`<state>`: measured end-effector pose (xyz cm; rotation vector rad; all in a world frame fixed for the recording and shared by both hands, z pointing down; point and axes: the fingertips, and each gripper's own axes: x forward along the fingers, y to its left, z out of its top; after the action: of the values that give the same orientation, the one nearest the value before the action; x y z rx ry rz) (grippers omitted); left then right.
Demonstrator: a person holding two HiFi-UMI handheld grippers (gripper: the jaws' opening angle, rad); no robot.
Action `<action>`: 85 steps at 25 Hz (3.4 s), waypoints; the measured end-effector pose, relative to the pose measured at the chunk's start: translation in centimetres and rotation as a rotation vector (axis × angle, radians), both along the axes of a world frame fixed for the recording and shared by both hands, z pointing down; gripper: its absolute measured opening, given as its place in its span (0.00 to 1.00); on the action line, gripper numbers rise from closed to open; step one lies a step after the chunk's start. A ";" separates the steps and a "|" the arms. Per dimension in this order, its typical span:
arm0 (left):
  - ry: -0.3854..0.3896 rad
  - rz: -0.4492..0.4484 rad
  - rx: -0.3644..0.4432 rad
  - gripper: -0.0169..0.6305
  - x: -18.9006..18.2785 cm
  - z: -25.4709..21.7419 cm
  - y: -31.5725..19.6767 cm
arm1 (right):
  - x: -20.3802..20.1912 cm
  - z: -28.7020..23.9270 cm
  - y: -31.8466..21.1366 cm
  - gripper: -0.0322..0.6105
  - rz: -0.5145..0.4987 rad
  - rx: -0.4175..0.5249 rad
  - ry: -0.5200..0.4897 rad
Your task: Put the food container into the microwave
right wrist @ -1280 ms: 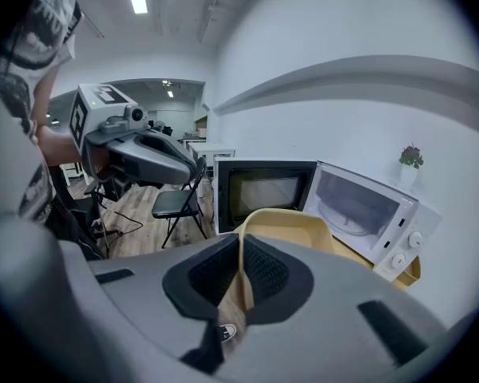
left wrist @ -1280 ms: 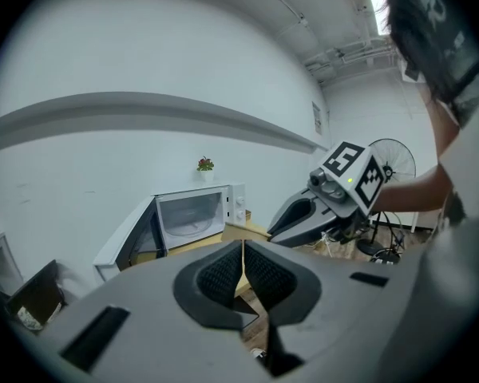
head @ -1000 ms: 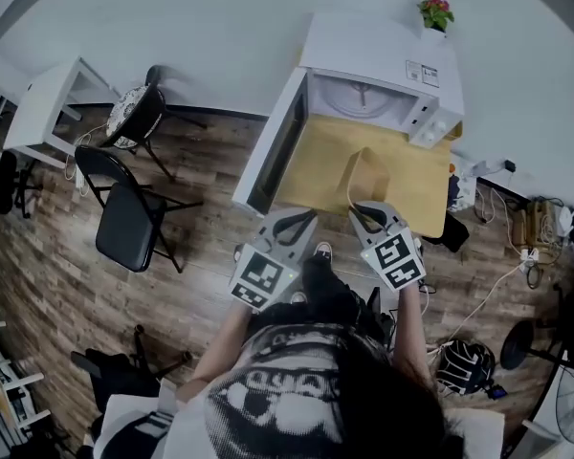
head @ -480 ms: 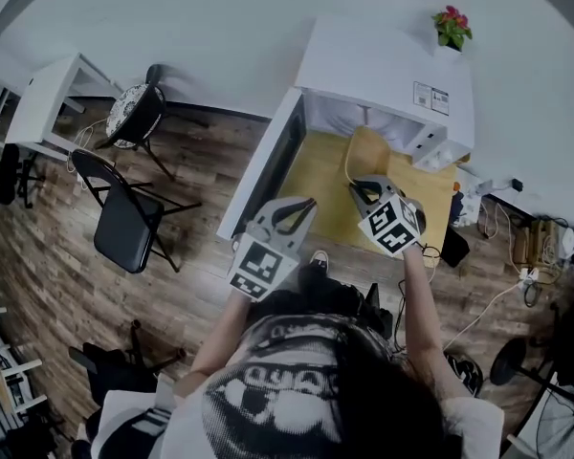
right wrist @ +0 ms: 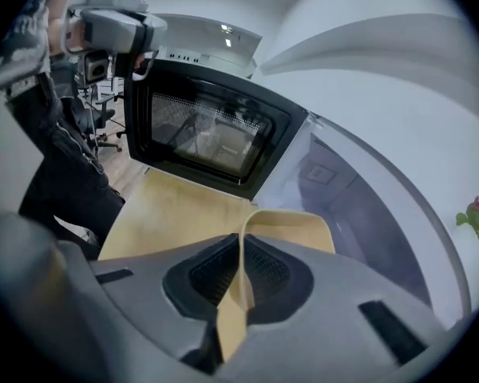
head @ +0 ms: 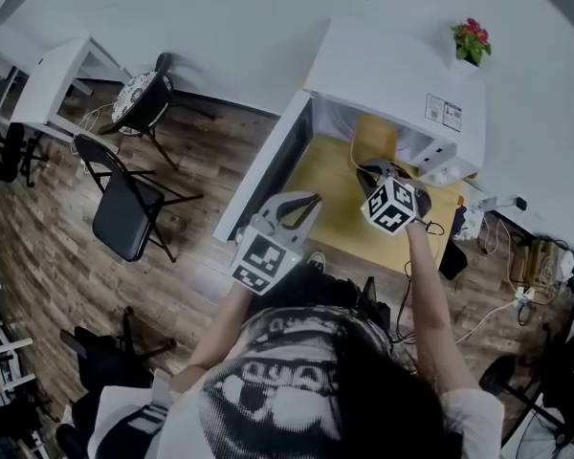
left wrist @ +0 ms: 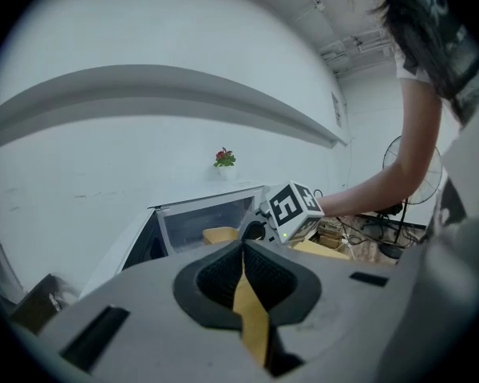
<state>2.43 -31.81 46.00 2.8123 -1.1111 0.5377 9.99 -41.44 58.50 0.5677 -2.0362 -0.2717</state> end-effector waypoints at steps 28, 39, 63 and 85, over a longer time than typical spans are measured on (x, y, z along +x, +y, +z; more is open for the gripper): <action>-0.050 0.018 -0.028 0.04 1.1 1.0 -1.8 | 1.7 2.4 -10.1 0.17 0.074 0.118 0.037; -0.054 0.049 -0.040 0.04 1.6 1.1 -1.7 | 1.2 -0.6 -5.5 0.18 0.168 0.113 -0.171; -0.055 0.275 -0.013 0.04 -2.2 0.3 9.1 | -4.2 -5.1 15.5 0.17 0.520 0.018 -0.577; -0.027 0.302 -0.016 0.04 -13.1 1.3 21.5 | -14.3 -8.0 31.2 0.15 0.602 0.083 -0.700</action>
<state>-10.71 -10.30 47.35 2.9837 -0.6831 0.6035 -4.28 -10.25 50.49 1.4413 -2.3791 0.2439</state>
